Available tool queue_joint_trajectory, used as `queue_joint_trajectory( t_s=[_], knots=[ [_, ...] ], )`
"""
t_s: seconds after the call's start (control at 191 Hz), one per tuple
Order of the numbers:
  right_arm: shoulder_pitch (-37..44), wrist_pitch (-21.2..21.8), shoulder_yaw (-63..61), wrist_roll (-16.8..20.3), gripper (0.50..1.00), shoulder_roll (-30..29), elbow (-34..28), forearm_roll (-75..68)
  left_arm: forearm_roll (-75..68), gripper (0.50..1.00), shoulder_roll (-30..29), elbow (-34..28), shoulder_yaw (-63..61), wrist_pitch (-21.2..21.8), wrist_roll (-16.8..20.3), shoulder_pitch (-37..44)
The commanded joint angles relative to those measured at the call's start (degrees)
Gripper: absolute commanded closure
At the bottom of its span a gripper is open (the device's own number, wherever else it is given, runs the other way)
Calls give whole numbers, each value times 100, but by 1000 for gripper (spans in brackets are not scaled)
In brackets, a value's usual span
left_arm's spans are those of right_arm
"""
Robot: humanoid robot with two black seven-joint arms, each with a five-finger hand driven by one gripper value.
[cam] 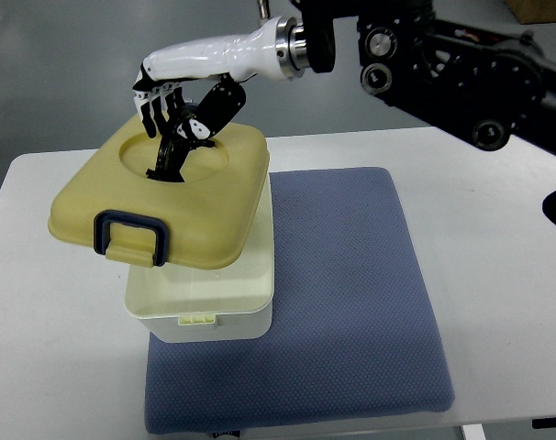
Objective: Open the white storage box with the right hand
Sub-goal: 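Lift the yellow lid off the white box with the right hand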
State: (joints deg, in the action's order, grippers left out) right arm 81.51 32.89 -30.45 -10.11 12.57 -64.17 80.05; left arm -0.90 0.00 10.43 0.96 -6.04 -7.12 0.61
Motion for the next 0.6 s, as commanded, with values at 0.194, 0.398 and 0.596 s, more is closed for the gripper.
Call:
queue_joint_trajectory(
  t_s=[0.194, 0.398, 0.596],
  knots=[
    [-109, 211, -295, -122, 1000, 1626, -87, -7, 2, 500, 0, 12, -8, -2, 0, 1],
    [-786, 211, -260, -254, 1000, 2399, -87, 64, -7, 500, 0, 65, -17, -2, 0, 1],
    [-1454, 211, -67, -263, 1000, 2566, -70, 477, -7, 500, 0, 109, -17, -2, 0, 1]
  ],
)
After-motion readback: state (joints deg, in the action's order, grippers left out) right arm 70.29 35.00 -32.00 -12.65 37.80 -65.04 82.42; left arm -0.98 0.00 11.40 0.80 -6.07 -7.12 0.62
